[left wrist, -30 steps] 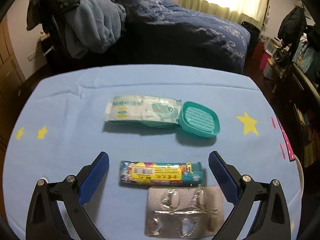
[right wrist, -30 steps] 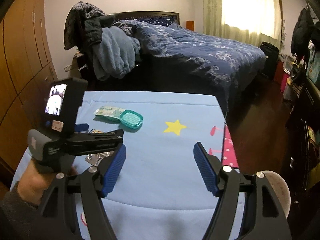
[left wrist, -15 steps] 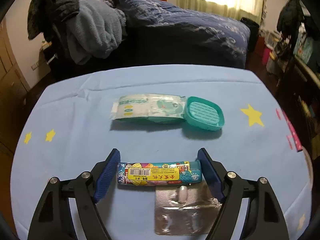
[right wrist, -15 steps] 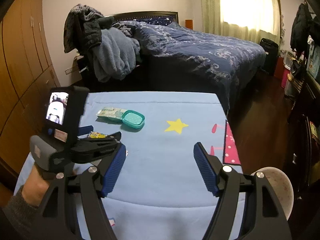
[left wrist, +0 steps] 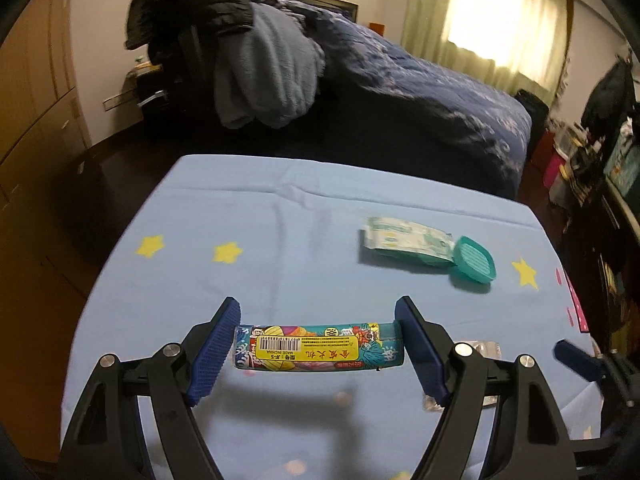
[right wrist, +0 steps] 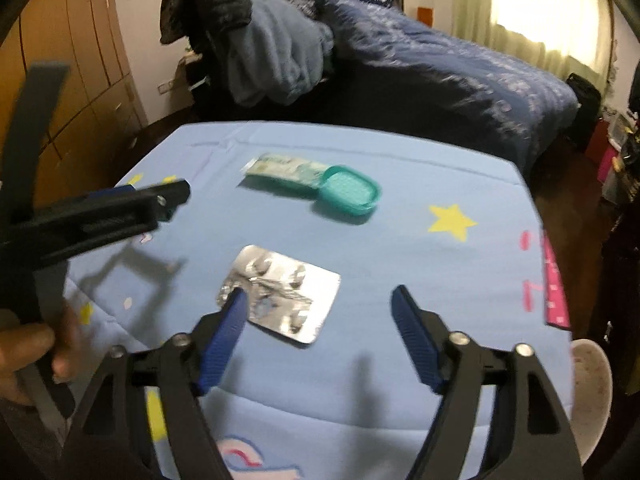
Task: Collect trash
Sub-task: 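Grasp the snack stick with the left tool while the right tool grasps the pill blister pack, then carry the snack stick and blister pack toward the wastebasket with both tools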
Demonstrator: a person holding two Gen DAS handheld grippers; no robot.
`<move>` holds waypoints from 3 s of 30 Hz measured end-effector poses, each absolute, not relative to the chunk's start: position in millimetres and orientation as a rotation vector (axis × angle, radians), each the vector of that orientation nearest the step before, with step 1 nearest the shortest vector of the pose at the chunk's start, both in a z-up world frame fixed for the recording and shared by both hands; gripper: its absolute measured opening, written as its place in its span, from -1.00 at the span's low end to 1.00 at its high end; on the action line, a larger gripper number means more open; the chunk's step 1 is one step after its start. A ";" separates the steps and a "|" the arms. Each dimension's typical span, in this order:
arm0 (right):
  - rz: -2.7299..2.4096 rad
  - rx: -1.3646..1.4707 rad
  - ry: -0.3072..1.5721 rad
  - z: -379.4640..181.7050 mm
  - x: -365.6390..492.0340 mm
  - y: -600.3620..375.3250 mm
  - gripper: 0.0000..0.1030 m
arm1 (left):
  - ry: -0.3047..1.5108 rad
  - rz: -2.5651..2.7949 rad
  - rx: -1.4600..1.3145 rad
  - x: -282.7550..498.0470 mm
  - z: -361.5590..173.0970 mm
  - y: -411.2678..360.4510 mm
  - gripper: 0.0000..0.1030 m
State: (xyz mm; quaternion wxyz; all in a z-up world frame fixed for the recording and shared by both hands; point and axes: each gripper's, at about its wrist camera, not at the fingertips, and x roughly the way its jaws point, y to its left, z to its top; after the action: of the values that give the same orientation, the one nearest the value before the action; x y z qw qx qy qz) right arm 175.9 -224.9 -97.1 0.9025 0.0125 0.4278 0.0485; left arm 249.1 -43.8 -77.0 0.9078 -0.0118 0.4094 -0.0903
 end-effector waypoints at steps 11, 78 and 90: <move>0.034 0.050 0.983 -121.4 204.7 -191.1 0.77 | 0.813 -0.178 -0.065 238.4 -67.0 -11.7 0.54; -0.050 0.219 0.825 -86.4 38.8 -307.5 0.61 | 0.697 -0.328 0.044 125.4 -10.3 -109.2 0.55; -0.172 0.288 0.765 -80.8 -3.8 -373.6 0.61 | 0.687 -0.474 0.121 113.0 -8.2 -191.5 0.55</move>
State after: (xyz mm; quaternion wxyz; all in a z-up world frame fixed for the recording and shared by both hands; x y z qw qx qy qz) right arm -3.8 -373.6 -80.8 0.9140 0.1399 0.3716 -0.0836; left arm 113.0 -191.5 -8.2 0.9124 0.0588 0.3333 -0.2300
